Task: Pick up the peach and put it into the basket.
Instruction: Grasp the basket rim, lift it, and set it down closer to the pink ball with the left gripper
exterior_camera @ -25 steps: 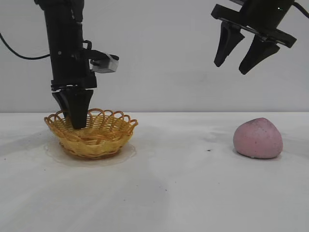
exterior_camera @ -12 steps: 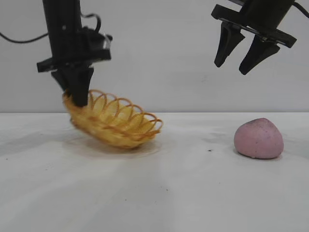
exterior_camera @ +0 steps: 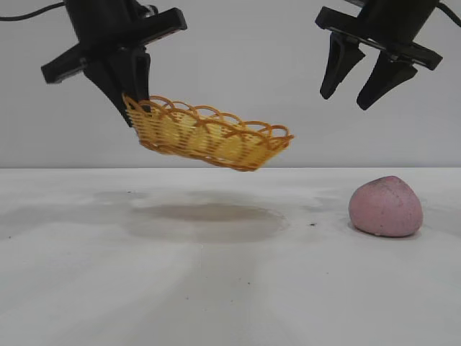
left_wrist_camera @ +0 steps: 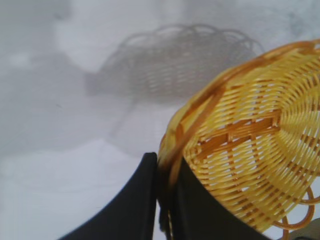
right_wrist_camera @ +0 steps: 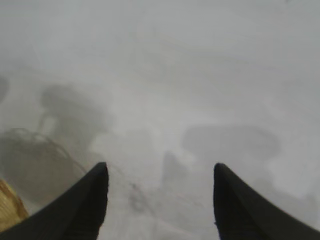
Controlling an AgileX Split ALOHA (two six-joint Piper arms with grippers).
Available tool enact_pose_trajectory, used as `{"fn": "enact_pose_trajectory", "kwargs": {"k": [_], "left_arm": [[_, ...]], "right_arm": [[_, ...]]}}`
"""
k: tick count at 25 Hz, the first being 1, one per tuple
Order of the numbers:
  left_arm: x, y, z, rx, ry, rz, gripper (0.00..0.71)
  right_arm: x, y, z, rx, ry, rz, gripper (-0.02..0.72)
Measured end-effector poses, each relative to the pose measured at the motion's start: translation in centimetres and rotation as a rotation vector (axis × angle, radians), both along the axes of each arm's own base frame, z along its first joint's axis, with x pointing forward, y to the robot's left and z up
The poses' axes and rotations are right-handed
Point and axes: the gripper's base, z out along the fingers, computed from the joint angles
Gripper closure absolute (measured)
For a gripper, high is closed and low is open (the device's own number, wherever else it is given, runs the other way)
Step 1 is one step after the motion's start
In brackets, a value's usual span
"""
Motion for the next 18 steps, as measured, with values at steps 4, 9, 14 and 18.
{"fn": "enact_pose_trajectory", "kwargs": {"k": [4, 9, 14, 18], "left_arm": [[-1.6, -0.7, -2.3, -0.062, 0.035, 0.050, 0.710], [-2.3, -1.0, -3.8, -0.059, 0.029, 0.071, 0.710], [-1.8, -1.3, -5.0, -0.082, 0.041, 0.114, 0.710], [-1.6, -1.6, -6.5, -0.103, 0.087, 0.147, 0.710]], "right_arm": [[0.0, 0.0, 0.0, 0.000, -0.001, -0.001, 0.273], [0.0, 0.0, 0.0, -0.001, -0.004, -0.001, 0.273], [0.0, 0.0, 0.0, -0.001, -0.004, -0.001, 0.273], [0.0, 0.0, 0.0, -0.001, -0.004, -0.001, 0.273]]}}
